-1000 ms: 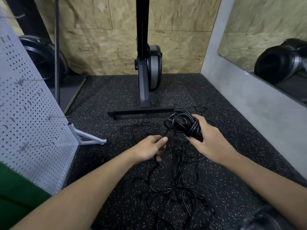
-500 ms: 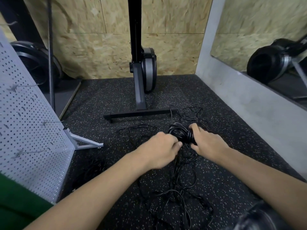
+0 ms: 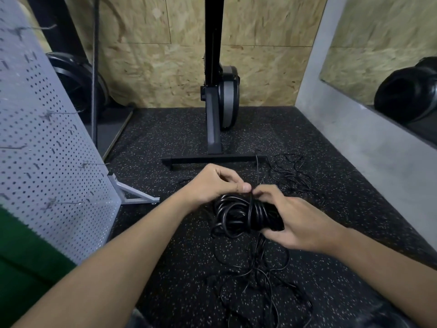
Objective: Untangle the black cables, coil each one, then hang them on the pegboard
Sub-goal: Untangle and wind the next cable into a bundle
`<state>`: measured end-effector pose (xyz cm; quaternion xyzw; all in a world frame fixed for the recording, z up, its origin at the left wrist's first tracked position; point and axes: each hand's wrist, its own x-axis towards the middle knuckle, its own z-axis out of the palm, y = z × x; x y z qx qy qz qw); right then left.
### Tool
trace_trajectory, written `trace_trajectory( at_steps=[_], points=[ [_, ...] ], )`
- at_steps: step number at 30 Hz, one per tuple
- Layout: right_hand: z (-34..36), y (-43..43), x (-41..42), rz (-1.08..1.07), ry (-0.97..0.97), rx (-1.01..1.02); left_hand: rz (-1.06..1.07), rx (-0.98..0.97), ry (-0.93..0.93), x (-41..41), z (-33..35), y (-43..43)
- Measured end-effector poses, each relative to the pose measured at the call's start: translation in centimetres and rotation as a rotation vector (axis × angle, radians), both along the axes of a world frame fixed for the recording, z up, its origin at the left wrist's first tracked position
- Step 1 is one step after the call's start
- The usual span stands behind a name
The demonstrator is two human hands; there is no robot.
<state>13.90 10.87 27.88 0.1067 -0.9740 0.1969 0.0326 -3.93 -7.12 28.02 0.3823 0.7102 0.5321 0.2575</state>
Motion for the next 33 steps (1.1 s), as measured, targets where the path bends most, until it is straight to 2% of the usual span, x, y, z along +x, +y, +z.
trace_trajectory(
  at_steps=[6,10,13,18,22,27,29,33],
  points=[
    [-0.5,0.4,-0.1,-0.078,0.015,-0.006,0.026,-0.002,-0.363,-0.8,-2.9,-0.2],
    [-0.9,1.9,-0.4,-0.179,0.035,-0.112,0.023,-0.040,-0.398,-0.6,-4.8,0.0],
    [-1.3,2.5,-0.8,-0.278,0.085,-0.180,0.030,-0.090,-0.276,1.0,-5.0,0.9],
    [-1.5,2.9,-1.3,-0.420,0.133,-0.168,0.047,-0.232,0.096,2.5,-5.2,2.4],
    [-1.7,3.7,-1.4,-0.549,0.127,-0.168,0.058,-0.290,0.197,3.1,-5.5,2.7],
    [-2.9,4.4,-2.1,-0.679,0.062,0.040,0.020,-0.321,0.357,3.6,-5.1,2.6],
    [-3.8,5.0,-2.4,-0.736,-0.046,0.154,-0.022,-0.328,0.470,4.2,-3.9,3.1],
    [-5.4,4.9,-2.9,-0.728,-0.278,0.359,-0.139,-0.459,0.789,6.0,-1.4,4.5]
  ],
)
